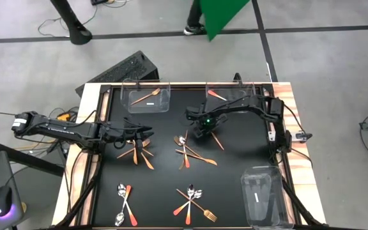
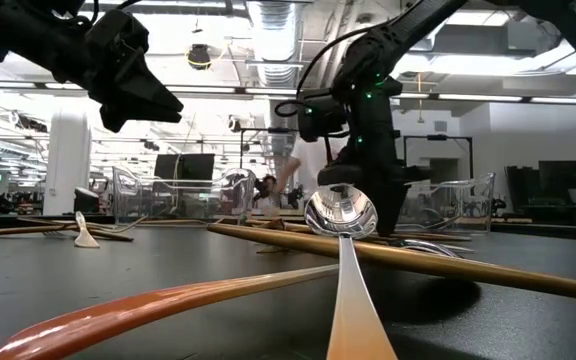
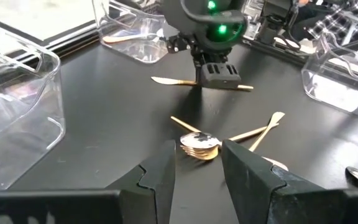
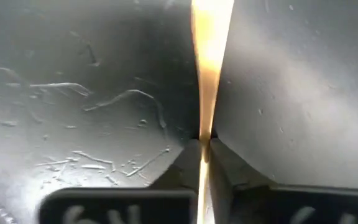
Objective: Sort silverware by color (type)
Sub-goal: Put the gold table knife into the bottom left transparent bin
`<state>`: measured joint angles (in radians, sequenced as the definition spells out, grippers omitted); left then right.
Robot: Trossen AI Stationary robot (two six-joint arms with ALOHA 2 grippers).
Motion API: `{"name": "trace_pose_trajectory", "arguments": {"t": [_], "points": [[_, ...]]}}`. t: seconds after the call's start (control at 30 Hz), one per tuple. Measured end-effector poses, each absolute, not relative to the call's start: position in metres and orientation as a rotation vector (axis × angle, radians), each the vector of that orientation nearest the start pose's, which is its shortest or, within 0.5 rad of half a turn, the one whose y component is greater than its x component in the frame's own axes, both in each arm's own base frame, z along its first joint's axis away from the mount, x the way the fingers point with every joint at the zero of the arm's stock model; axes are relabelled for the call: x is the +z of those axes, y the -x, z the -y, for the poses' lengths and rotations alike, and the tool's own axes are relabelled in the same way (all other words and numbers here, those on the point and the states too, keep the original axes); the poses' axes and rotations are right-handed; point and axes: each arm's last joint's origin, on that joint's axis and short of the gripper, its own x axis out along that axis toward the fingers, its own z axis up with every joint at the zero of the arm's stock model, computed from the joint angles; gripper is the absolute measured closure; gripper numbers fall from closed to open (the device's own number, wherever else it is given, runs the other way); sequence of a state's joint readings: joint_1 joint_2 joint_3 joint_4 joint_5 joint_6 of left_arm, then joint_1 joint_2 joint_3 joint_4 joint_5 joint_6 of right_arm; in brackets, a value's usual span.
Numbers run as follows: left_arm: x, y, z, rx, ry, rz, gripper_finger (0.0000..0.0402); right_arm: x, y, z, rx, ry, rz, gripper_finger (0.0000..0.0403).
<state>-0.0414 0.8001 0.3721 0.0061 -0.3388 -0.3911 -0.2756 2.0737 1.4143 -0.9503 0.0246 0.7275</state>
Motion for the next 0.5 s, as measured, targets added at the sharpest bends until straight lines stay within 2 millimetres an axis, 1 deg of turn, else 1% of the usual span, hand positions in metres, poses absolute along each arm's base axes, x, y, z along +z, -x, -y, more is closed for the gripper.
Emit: {"name": "trace_pose_trajectory", "arguments": {"t": [0.03, 0.2, 0.33, 0.4, 0.5], "points": [[0.207, -0.171, -0.003, 0.369, 0.297, -0.353, 0.0284, 0.136, -0.36, 0.104, -0.794, -0.761, -1.459, 0.0388], [0.207, -0.171, -0.003, 0.384, 0.29, -0.35, 0.0284, 0.135, -0.359, 0.109, -0.736, -0.759, -1.473, 0.0394], [0.207, -0.171, -0.003, 0.385, 0.289, -0.351, 0.0284, 0.153, -0.354, 0.106, -0.706, -0.737, -1.458, 0.0398], [0.207, -0.171, -0.003, 0.388, 0.289, -0.349, 0.0284, 0.17, -0.349, 0.1, -0.694, -0.734, -1.435, 0.0399], [0.207, -0.171, -0.004, 0.404, 0.286, -0.346, 0.0284, 0.213, -0.337, 0.085, -0.667, -0.732, -1.368, 0.04]]}}
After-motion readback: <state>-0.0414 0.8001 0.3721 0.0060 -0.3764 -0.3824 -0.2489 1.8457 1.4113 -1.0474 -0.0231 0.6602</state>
